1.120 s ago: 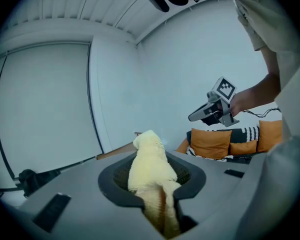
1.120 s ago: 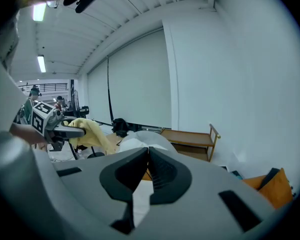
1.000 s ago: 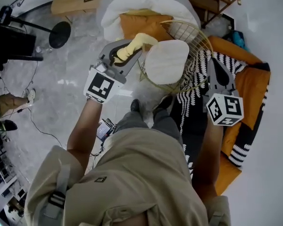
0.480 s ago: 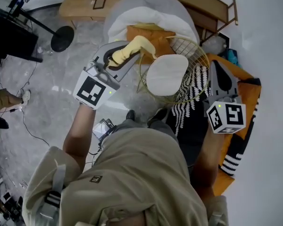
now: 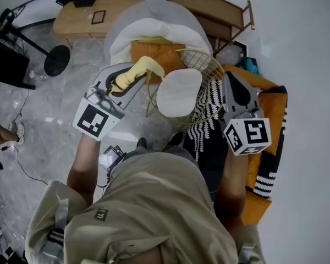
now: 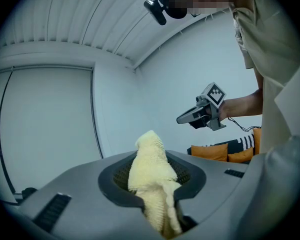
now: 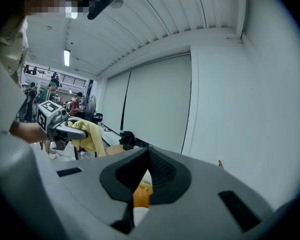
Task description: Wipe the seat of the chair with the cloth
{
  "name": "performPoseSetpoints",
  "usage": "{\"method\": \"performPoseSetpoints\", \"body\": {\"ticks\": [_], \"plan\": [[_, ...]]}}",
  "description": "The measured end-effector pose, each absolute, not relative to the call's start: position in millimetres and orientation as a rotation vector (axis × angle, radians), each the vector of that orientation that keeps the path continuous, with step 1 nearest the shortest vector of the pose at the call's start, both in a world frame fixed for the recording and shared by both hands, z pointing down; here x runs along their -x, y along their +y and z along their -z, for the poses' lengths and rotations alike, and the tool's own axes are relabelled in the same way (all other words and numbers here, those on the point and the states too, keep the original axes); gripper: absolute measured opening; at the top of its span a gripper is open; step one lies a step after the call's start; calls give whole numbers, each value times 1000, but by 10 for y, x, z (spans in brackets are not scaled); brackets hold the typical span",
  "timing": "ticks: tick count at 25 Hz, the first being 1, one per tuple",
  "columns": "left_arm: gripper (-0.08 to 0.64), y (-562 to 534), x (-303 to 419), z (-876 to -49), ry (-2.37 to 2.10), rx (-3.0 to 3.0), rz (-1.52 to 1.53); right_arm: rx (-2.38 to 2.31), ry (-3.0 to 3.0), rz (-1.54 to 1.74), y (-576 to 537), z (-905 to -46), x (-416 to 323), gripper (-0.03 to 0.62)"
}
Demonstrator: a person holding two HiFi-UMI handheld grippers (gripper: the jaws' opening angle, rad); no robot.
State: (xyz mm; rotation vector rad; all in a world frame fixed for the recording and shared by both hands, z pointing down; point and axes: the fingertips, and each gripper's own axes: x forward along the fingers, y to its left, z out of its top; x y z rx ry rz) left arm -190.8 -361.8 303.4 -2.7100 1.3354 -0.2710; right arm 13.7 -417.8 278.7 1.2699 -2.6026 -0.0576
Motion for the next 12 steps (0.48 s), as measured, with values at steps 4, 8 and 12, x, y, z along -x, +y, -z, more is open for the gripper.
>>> {"method": "performPoseSetpoints", "body": {"ticks": [4,8,12], "plan": [[120,-3524,1929,-3066,1324,2721,272,-1283,-2595,62,-4074,-2774,-121,21],[120,-3431,1979,-3071,1322,2718,279,-1284,-2592,69,-3969,-2769,-82,21],[120,-3327,2015,-3094,1329,2712,307,-1273,-2605,65,-3859,-2753,-54,21]]}}
